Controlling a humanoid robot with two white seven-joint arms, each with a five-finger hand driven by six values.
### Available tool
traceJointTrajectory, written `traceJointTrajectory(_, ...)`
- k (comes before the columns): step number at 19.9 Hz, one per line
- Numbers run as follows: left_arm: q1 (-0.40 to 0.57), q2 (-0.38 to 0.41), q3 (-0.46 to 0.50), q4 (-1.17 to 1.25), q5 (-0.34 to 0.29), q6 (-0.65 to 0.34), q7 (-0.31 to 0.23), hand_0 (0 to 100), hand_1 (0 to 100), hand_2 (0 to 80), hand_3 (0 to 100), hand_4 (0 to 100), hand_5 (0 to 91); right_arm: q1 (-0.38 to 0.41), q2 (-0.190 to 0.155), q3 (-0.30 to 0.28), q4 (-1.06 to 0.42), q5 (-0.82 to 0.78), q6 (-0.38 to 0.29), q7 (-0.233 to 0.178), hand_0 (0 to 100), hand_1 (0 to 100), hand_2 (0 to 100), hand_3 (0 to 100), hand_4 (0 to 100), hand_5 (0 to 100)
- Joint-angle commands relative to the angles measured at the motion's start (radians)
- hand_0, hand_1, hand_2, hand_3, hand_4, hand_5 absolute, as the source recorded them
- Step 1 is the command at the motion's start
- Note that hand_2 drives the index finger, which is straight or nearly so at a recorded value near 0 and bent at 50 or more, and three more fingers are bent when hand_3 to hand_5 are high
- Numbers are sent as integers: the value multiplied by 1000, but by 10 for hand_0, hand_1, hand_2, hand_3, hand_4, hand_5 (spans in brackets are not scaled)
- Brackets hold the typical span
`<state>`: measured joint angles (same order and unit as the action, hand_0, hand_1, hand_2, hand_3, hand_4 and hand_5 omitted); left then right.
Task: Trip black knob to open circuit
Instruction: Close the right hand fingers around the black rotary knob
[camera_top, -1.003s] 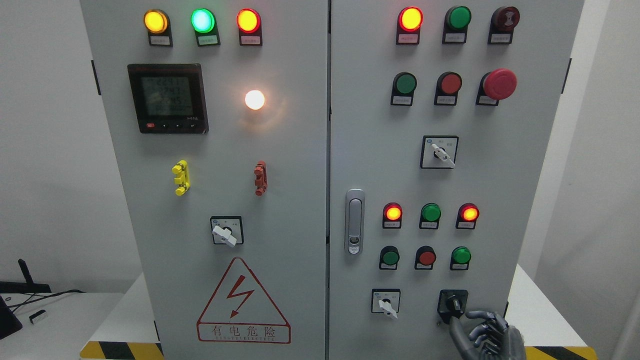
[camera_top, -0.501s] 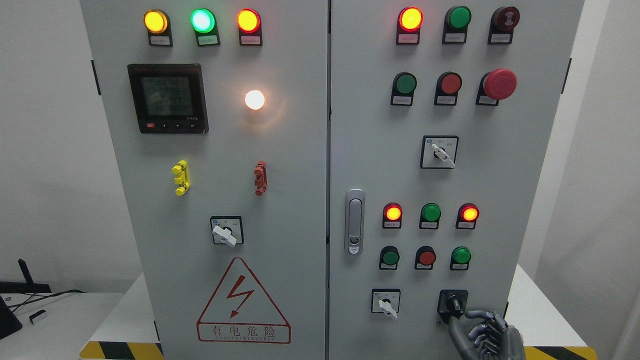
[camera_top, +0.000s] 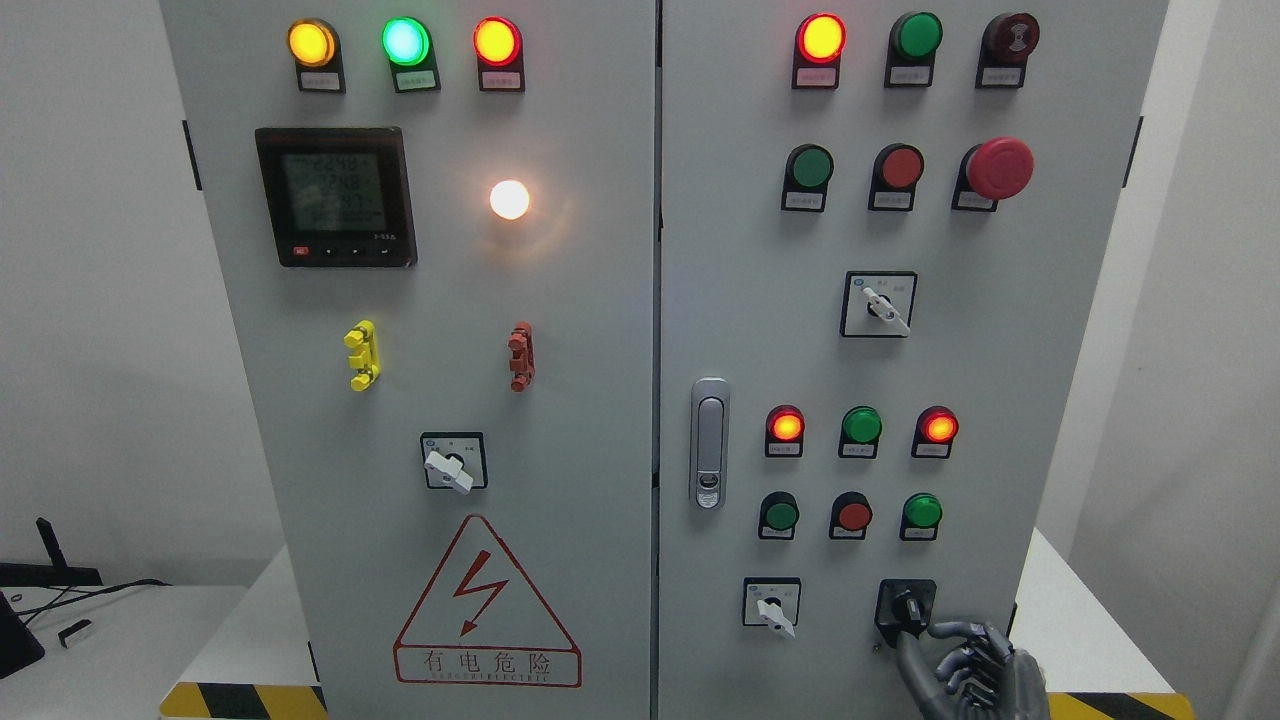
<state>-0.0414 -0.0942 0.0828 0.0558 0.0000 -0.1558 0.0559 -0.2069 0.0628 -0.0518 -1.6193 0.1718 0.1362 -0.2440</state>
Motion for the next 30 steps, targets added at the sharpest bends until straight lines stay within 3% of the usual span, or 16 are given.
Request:
traceJointTrajectory(1,0,1,0,-1,-31,-1,-1,120,389,0,0,0,0,0,0,1,-8,0,-1,0,254,773,521,849,910,998)
traceJointTrajectory(18,0,-1,0,1,-31,-1,-1,120,389,0,0,0,0,1,0,10,-11,0,-1,3,263,771,529,867,912,998)
traceJointTrajectory(21,0,-1,0,-1,-31,-1,-1,120,389,0,0,0,0,1,2,9,-11,0,-1,34,264,770,533,868,914,998)
traceJointTrajectory(30,0,1,0,-1,-31,-1,-1,120,389,0,0,0,0,1,2,9,-11,0,-1,34,267,765,533,873,916,998)
